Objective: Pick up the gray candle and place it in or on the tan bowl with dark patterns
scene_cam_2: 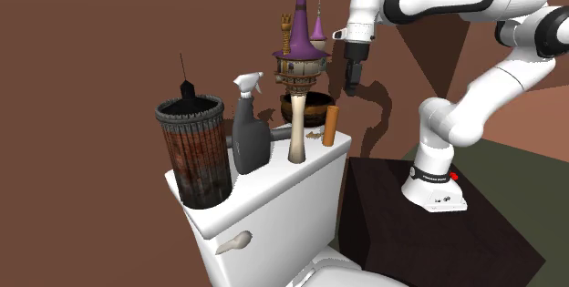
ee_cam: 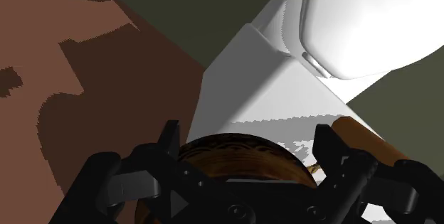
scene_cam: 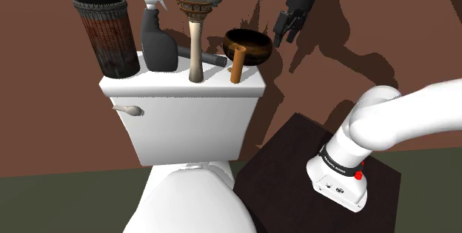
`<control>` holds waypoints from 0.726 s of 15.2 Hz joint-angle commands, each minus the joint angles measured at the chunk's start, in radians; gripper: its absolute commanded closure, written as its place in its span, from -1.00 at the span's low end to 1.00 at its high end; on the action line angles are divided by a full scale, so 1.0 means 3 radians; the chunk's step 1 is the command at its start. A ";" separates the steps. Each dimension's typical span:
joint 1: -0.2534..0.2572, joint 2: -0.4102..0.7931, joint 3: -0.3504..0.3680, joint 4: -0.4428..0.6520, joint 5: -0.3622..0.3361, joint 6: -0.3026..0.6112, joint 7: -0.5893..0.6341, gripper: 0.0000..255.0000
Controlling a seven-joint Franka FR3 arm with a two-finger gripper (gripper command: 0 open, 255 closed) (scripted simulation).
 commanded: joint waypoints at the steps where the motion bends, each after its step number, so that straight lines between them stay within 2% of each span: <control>1: 0.0000 0.0000 0.0000 0.0000 0.0000 0.0000 0.0000 -1.00; 11: 0.0232 0.1312 0.0141 0.0801 -0.0005 0.0493 -0.0250 -1.00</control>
